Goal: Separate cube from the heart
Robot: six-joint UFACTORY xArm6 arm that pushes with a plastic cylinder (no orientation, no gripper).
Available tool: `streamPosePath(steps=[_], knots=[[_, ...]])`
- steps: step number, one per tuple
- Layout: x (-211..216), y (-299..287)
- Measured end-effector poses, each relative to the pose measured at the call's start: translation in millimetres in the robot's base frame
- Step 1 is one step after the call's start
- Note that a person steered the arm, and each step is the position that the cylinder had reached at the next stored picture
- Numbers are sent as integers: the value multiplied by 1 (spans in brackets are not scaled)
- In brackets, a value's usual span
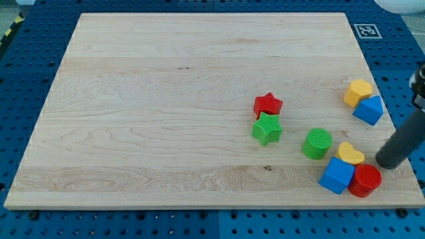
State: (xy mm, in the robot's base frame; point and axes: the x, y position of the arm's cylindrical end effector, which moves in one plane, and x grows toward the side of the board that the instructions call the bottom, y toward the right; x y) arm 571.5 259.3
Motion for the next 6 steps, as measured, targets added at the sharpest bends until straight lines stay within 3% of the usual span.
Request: streamPosePath(steps=[1,3,5,6], knots=[[42,0],[44,-66],[-15,-138],[-16,-144]])
